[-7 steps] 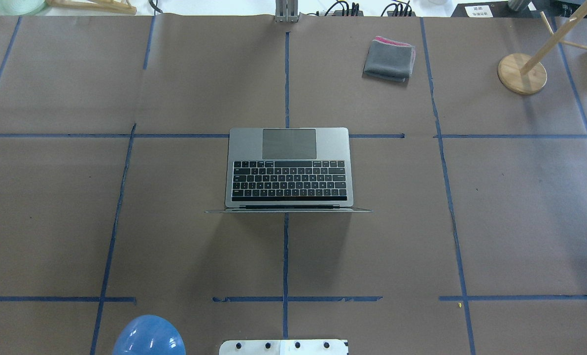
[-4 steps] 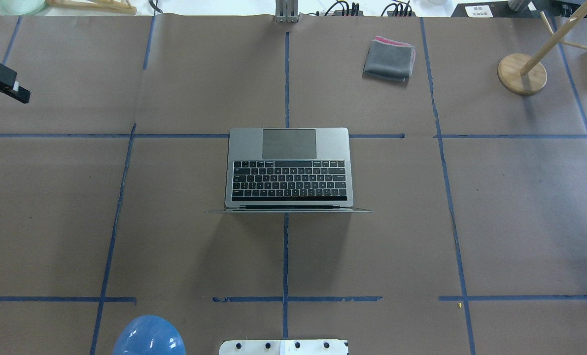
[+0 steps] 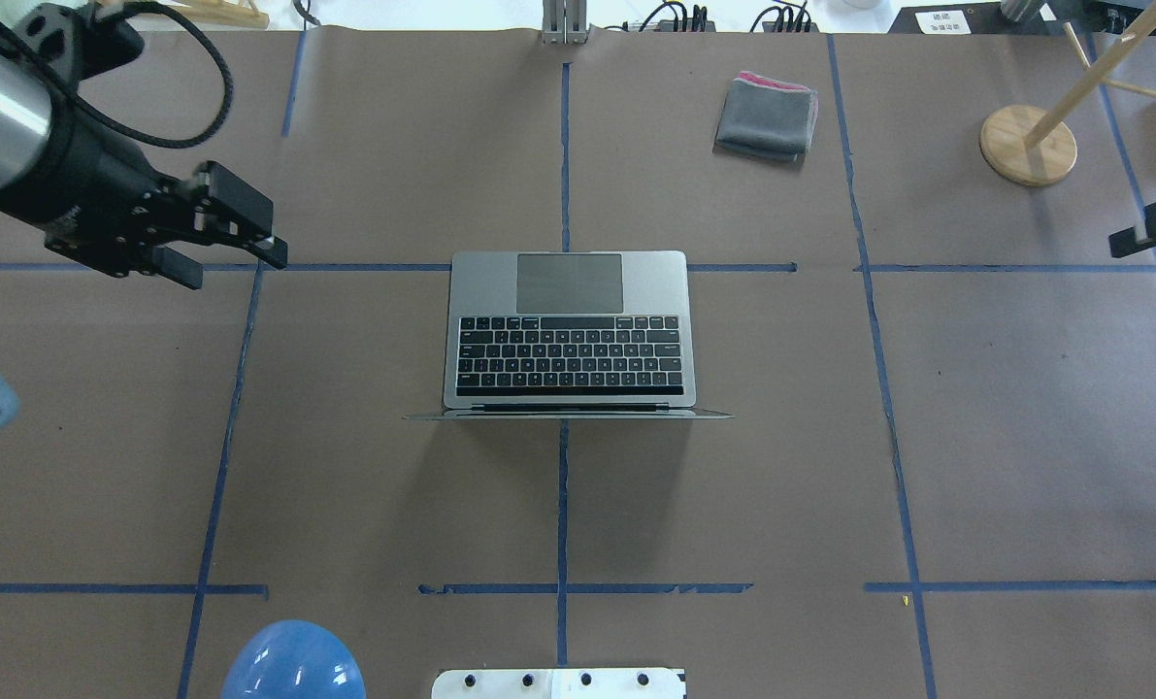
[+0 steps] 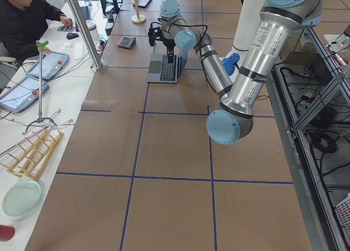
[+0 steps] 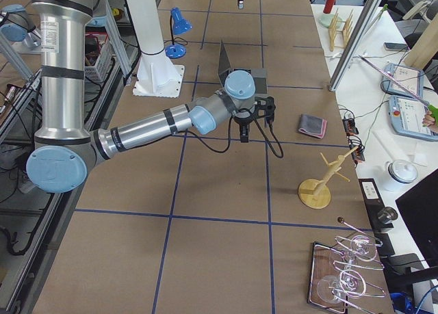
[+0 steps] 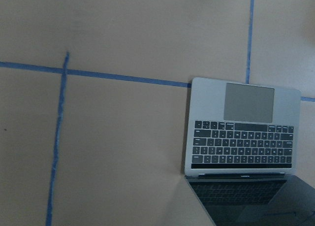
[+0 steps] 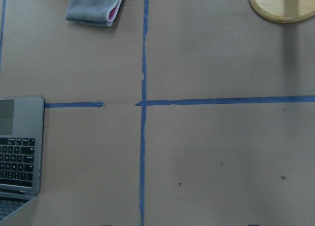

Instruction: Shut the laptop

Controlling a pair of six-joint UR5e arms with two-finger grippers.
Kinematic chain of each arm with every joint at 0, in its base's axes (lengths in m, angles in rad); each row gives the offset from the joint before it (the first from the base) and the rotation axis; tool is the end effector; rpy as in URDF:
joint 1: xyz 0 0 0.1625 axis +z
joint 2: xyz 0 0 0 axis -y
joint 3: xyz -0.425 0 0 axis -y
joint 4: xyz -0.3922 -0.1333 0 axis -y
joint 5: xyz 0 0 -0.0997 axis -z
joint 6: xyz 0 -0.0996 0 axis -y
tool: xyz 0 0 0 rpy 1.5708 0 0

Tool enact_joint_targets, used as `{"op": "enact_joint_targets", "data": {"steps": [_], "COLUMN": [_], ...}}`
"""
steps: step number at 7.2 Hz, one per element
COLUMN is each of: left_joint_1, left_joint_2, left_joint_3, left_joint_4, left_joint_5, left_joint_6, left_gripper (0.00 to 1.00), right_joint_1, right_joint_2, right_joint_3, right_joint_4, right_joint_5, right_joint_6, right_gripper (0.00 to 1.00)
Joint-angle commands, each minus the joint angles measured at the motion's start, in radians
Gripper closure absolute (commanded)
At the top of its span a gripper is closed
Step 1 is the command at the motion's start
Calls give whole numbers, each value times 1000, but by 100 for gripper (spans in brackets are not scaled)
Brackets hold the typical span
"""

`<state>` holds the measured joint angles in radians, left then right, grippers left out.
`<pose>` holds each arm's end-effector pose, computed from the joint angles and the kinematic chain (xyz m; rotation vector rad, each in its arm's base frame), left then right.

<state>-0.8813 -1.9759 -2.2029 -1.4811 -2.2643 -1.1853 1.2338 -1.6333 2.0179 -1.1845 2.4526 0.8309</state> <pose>0.2563 -0.4203 0.1792 0.0215 1.1058 -0.1160 -0.0964 -0.4458 0.4155 0.1382 -1.0891 0.1037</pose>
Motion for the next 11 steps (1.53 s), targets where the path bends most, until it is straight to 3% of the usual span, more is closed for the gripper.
{"op": "enact_joint_targets", "data": {"steps": [1, 2, 3, 4, 7, 9, 11], "left_joint_1": [126, 171, 252, 356, 485, 548, 550], "left_joint_2": [-26, -55, -79, -98, -104, -112, -129], "left_joint_3": [-60, -63, -63, -63, -48, -22, 11], "left_joint_4": [-1, -1, -1, -1, -1, -1, -1], "left_joint_5": [86, 94, 164, 266, 351, 425, 434], "left_joint_6": [-126, -167, -209, -252, -304, -306, -326], "left_gripper": [58, 84, 97, 100, 100, 100, 100], "right_joint_1": [-178, -207, -243, -304, -462, -687, -1002], "right_joint_2": [3, 3, 3, 15, 98, 96, 111], "right_joint_3": [108, 160, 189, 212, 269, 308, 305], "right_joint_4": [126, 125, 126, 126, 125, 121, 80], "right_joint_5": [-102, -101, -92, -101, -157, -415, -864], "right_joint_6": [339, 359, 361, 364, 563, 582, 582], "right_gripper": [40, 68, 90, 99, 100, 100, 100]}}
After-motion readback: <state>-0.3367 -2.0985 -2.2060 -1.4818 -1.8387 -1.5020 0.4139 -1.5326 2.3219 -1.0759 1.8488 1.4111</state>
